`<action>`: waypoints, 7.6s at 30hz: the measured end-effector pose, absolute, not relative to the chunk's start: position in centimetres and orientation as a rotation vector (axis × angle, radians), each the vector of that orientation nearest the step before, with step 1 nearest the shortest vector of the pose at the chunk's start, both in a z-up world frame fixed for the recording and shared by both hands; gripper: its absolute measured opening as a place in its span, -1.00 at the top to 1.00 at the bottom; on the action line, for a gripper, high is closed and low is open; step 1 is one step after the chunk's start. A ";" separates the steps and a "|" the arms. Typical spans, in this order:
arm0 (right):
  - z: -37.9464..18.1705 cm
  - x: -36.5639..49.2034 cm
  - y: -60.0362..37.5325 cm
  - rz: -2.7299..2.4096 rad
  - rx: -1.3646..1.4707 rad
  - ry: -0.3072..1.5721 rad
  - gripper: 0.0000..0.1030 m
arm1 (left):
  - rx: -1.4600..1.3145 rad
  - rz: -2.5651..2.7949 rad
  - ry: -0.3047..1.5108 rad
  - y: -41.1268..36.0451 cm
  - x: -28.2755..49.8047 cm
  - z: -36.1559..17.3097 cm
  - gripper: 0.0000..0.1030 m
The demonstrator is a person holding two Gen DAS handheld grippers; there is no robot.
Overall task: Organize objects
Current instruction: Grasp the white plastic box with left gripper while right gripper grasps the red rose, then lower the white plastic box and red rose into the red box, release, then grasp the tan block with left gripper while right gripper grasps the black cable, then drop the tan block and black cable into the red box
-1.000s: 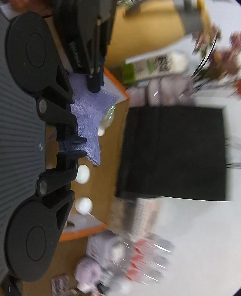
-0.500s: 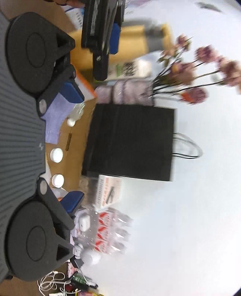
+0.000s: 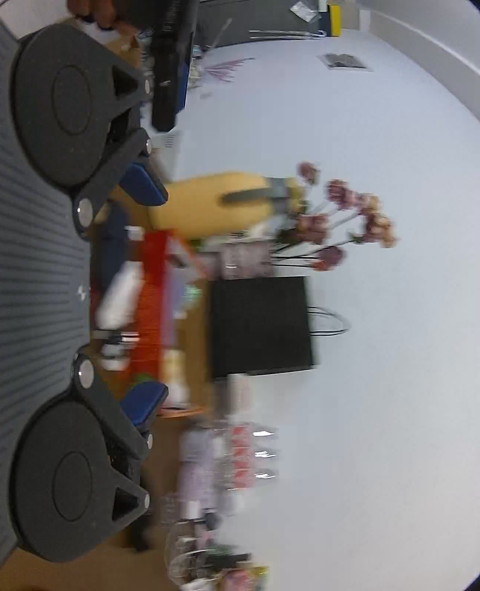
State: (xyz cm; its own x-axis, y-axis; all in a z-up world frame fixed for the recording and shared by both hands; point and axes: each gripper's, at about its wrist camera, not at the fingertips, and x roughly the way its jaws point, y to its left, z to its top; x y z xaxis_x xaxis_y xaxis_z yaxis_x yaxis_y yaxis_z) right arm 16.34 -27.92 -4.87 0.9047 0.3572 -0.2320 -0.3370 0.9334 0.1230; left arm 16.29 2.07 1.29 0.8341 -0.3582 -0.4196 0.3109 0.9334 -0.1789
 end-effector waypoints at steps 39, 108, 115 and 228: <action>-14.4 30.1 -20.8 0.343 -0.051 0.649 0.07 | -0.040 -0.244 0.655 -0.6 22.3 -9.7 -0.25; -5.5 34.9 -27.6 0.266 0.249 0.438 -1.00 | -0.072 -0.198 0.493 -0.2 30.7 -0.6 -0.65; -7.6 31.3 -29.9 0.267 0.308 0.432 -1.00 | -0.152 0.010 0.609 4.4 23.7 -5.4 -0.64; -8.1 23.6 -28.9 0.388 -0.041 0.461 -0.93 | -0.117 -0.072 0.485 2.0 21.7 -3.1 -0.97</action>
